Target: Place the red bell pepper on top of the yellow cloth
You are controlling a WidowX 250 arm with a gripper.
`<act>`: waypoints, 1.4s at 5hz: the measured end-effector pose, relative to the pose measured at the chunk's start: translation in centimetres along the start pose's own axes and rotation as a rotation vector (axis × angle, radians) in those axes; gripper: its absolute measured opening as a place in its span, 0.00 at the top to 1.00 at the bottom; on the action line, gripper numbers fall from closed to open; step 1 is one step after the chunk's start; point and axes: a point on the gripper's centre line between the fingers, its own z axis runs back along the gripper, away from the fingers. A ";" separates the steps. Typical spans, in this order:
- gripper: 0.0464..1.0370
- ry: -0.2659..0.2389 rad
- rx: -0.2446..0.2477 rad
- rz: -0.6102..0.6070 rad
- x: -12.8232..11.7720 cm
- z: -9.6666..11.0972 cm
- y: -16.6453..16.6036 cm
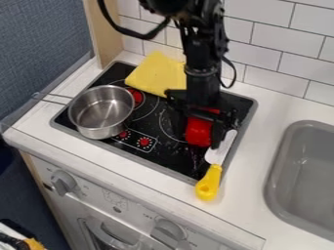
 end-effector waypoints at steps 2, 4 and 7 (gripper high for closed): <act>0.23 -0.016 0.050 -0.046 0.2 -0.1 -0.2; 0.25 -0.160 0.080 0.077 4.4 6.3 6.4; 0.18 -0.078 0.089 0.152 6.6 3.7 11.4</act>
